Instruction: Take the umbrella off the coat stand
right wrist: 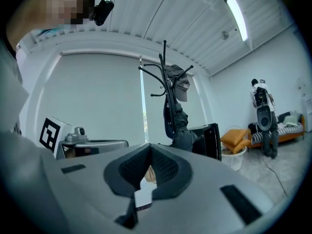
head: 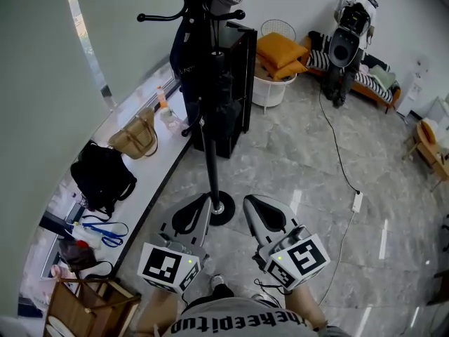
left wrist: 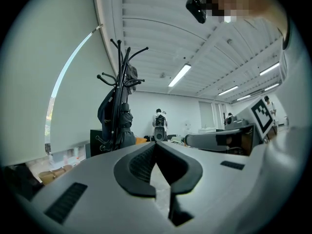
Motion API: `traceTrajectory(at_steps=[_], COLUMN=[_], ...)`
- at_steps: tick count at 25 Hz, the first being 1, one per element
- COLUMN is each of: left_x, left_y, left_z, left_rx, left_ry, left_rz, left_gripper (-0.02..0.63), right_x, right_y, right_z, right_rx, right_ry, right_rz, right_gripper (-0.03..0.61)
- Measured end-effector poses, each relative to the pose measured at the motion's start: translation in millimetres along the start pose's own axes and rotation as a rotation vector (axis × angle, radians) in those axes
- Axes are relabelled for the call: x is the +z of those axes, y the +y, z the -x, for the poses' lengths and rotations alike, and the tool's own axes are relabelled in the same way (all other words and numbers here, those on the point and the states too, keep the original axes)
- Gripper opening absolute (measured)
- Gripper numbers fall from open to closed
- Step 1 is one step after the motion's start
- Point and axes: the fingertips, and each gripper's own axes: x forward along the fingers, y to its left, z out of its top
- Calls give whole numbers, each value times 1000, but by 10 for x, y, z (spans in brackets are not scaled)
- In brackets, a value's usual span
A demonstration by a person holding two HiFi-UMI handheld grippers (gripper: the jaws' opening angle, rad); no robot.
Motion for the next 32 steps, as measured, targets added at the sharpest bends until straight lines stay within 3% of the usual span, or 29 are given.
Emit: traceTrajectory(at_steps=[15, 32], left_x=[4, 5], left_y=[325, 371], left_z=[-83, -368], left_rx=[-69, 40], left_ry=[-18, -26], left_rz=[15, 23], left_gripper=[15, 15], right_x=[12, 75], right_y=[31, -313], right_z=[-289, -467], right_rx=[-73, 28], right_ry=[-2, 1], right_rz=[16, 19], right_gripper=[11, 11])
